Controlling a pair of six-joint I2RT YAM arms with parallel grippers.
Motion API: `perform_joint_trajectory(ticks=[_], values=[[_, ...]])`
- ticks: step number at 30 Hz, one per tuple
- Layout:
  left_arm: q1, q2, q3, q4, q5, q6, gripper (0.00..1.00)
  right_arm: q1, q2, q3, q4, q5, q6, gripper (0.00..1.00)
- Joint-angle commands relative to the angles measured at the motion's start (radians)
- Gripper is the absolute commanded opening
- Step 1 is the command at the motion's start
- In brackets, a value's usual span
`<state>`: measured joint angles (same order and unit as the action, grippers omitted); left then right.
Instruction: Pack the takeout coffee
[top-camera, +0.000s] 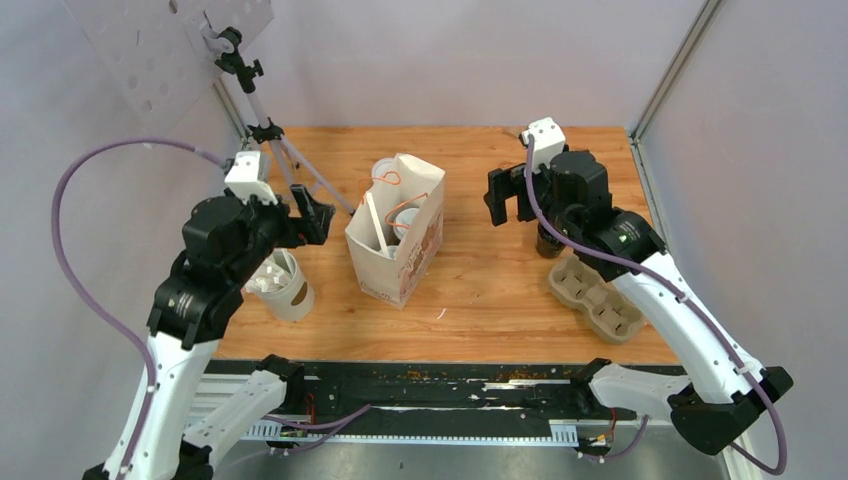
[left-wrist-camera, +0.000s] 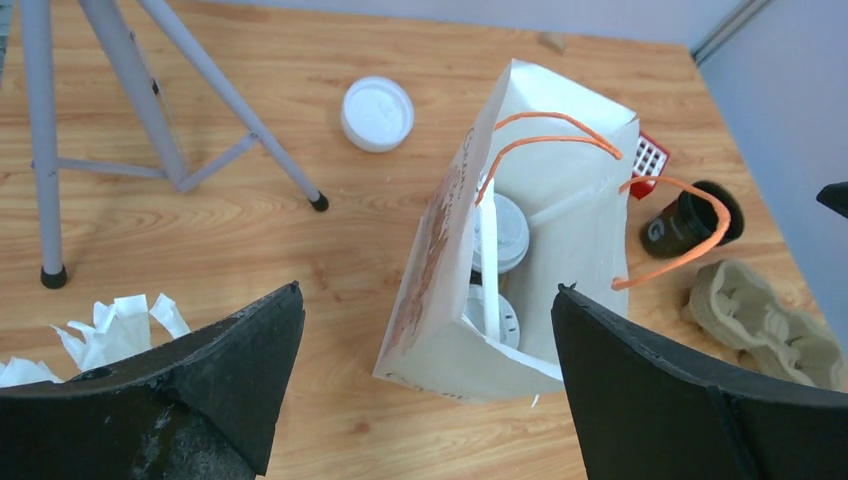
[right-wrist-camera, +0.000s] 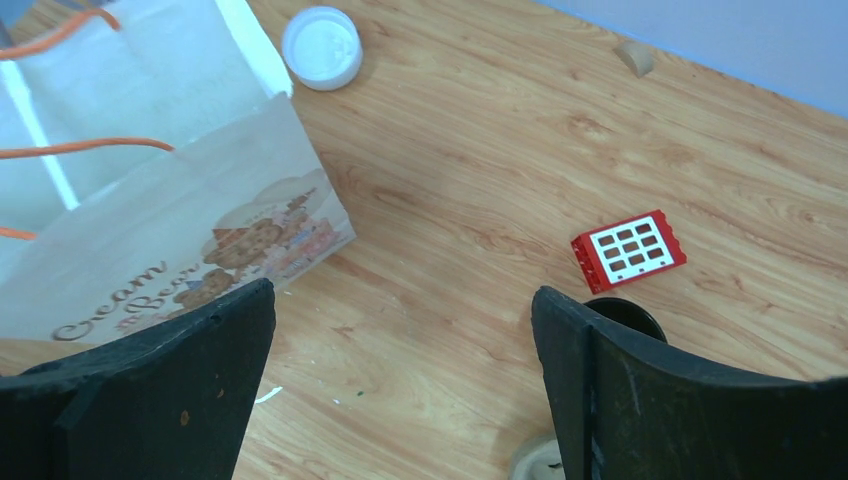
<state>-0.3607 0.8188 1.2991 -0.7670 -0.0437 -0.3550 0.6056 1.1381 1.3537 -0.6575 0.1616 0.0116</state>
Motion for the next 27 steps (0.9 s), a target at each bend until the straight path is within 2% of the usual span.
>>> perform_joint_trajectory(ticks=[1, 8, 15, 27], values=[[-0.003, -0.1, -0.09, 0.157, -0.035, -0.076, 1.0, -0.001, -0.045, 0.058, -0.032, -0.061, 0.09, 1.0], [-0.003, -0.17, -0.198, 0.253, 0.036, -0.176, 1.0, -0.001, -0.171, -0.013, -0.017, -0.144, 0.203, 1.0], [-0.003, -0.163, -0.213, 0.264, 0.083, -0.189, 1.0, -0.001, -0.339, -0.126, 0.036, -0.115, 0.248, 1.0], [-0.003, -0.152, -0.203, 0.243, 0.108, -0.202, 1.0, -0.001, -0.375, -0.127, 0.045, -0.072, 0.197, 1.0]])
